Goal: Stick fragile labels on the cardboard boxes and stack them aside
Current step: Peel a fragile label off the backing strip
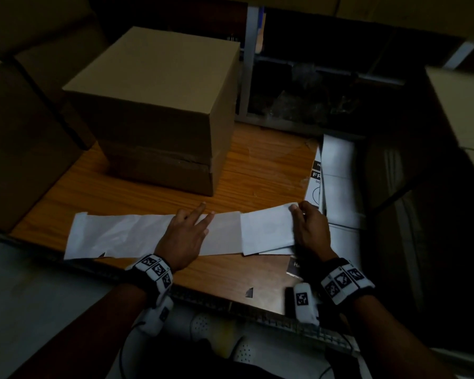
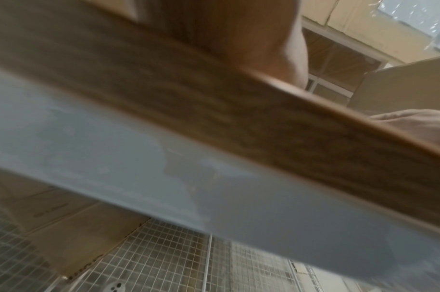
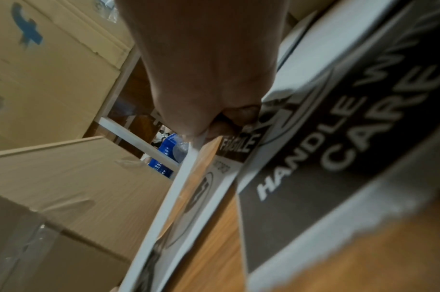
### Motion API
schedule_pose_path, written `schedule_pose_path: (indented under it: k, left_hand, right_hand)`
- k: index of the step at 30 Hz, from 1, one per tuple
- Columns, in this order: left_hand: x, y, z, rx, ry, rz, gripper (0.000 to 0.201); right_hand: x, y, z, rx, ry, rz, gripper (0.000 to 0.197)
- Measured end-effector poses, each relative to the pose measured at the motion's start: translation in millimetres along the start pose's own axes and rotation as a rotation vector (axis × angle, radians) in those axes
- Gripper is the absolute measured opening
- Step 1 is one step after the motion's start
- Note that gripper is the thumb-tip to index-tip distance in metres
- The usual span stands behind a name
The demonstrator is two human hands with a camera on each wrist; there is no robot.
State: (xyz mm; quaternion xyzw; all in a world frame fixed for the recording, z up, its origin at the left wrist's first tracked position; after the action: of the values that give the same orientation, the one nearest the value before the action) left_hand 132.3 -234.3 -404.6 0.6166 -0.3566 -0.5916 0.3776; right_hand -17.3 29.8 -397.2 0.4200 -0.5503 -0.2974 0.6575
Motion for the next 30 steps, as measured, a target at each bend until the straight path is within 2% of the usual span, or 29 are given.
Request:
schedule_pose_path:
  k: [6, 11, 15, 18, 21, 23, 25, 30]
  left_hand:
    - [-1.1, -1.2, -0.2, 0.016, -0.030, 0.023, 0.051]
    - [-5.4, 1.1, -0.5, -0.024, -0.062, 0.032, 0.051]
    - [-8.3, 2.4, 1.8, 0.011, -0.058, 0.062, 0.053]
    - [-13.4, 7.1, 4.2, 0.110, 0.047, 0.046, 0.068]
    - [-24.9, 6.9, 8.8, 0.197, 0.196, 0.080, 0.069]
    - [-36.2, 6.8, 11.1, 0.156, 0.283, 0.149, 0.071]
    - [-48.1, 8.4, 10.5, 0.047, 0.325, 0.189, 0.074]
    - [-77.8, 5.9, 7.3, -0.184, 0.172, 0.060, 0.074]
  right_hand:
    - [0.9, 5.4, 8.2, 0.040, 0.041, 0.025, 0.032]
    - [-0.6, 2.7, 17.4, 0.110, 0.059, 0.046, 0.029]
    - [0.6, 4.4, 12.7, 0.114, 0.058, 0.046, 0.025]
    - [2.7, 5.9, 12.3, 0.126, 0.046, 0.055, 0.029]
    - [4.2, 7.9, 12.6, 0.123, 0.045, 0.056, 0.032]
    - [5.8, 10.5, 11.4, 0.102, 0.055, 0.058, 0.031]
    - [5.3, 10.9, 10.6, 0.106, 0.033, 0.073, 0.025]
    - [6.5, 13.3, 9.4, 0.117, -0.020, 0.033, 0.025]
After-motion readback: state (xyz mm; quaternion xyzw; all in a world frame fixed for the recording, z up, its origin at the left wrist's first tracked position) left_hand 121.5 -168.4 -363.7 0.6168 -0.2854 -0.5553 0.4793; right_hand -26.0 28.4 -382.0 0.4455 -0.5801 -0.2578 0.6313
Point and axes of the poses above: each hand's wrist, its own z-axis towards the middle knuckle, its own y-axis out of the back of the hand, x = y × z, the point moved 6 cm from there along z, towards the middle knuckle, and after that the axes turned 15 degrees about -z, right-handed, at the moved point
